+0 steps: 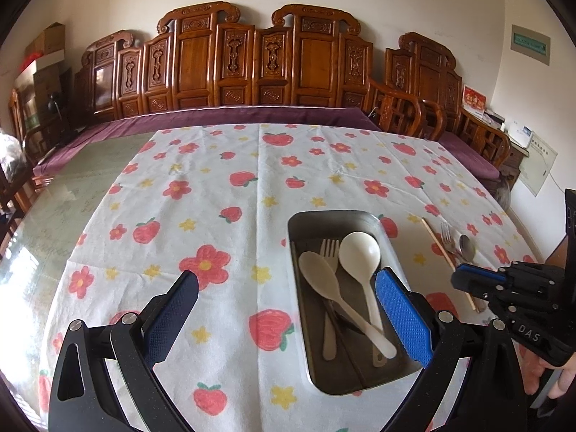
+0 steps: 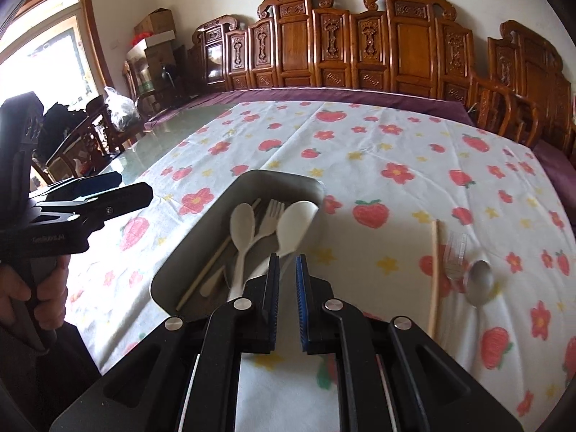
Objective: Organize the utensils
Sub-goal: 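Return the right gripper to the pile and grasp a metal spoon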
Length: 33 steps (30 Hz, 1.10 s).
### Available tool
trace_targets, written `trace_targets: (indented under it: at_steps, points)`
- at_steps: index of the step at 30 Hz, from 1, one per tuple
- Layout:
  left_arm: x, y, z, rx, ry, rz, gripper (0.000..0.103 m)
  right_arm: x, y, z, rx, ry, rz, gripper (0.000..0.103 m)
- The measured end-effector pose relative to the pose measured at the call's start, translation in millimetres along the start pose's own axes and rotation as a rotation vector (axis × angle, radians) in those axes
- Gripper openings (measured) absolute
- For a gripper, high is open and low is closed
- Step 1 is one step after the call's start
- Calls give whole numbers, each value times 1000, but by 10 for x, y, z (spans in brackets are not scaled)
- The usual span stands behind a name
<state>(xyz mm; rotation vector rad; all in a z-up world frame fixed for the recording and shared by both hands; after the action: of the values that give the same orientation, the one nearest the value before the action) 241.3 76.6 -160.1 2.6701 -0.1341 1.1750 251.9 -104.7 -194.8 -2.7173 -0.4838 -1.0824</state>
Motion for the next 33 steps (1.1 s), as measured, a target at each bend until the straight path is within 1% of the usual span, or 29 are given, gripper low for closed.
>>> trace_targets:
  at_steps: [5, 9, 11, 13, 21, 25, 28, 33]
  points:
    - [-21, 204, 20, -23, -8, 20, 95, -122, 290, -235, -67, 11, 4, 11]
    - [-31, 411, 24, -53, -14, 31, 95, -234, 548, -347, -114, 6, 23, 11]
    - [-31, 512, 22, -64, -15, 39, 95, -296, 706, -398, -137, 0, 42, 20]
    - [-36, 613, 24, -73, -16, 48, 95, -336, 826, -440, -157, -2, 54, 23]
    - [-144, 950, 114, -93, -44, 77, 95, -530, 1299, -575, -236, -18, 101, 23]
    - [-192, 1039, 174, -100, -57, 78, 95, -616, 1485, -568, -269, -30, 117, 23]
    - [-218, 1099, 202, -111, -63, 74, 95, -681, 1577, -506, -277, -46, 130, 23]
    - [-282, 1221, 255, -112, -79, 95, 95, -764, 1617, -240, -282, -76, 109, 23]
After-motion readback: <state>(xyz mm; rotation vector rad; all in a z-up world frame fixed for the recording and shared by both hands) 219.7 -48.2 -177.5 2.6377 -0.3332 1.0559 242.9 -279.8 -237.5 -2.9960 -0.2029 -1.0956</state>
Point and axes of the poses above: each gripper's, at about its wrist camera, not at the fingertips, and z roughly the way its jaws point, y to its right, x to its top, the point moved 6 cm from there along z, roughly the way its jaws point, and after that the axes turned 9 degrees about -x, right-handed, at the moved point
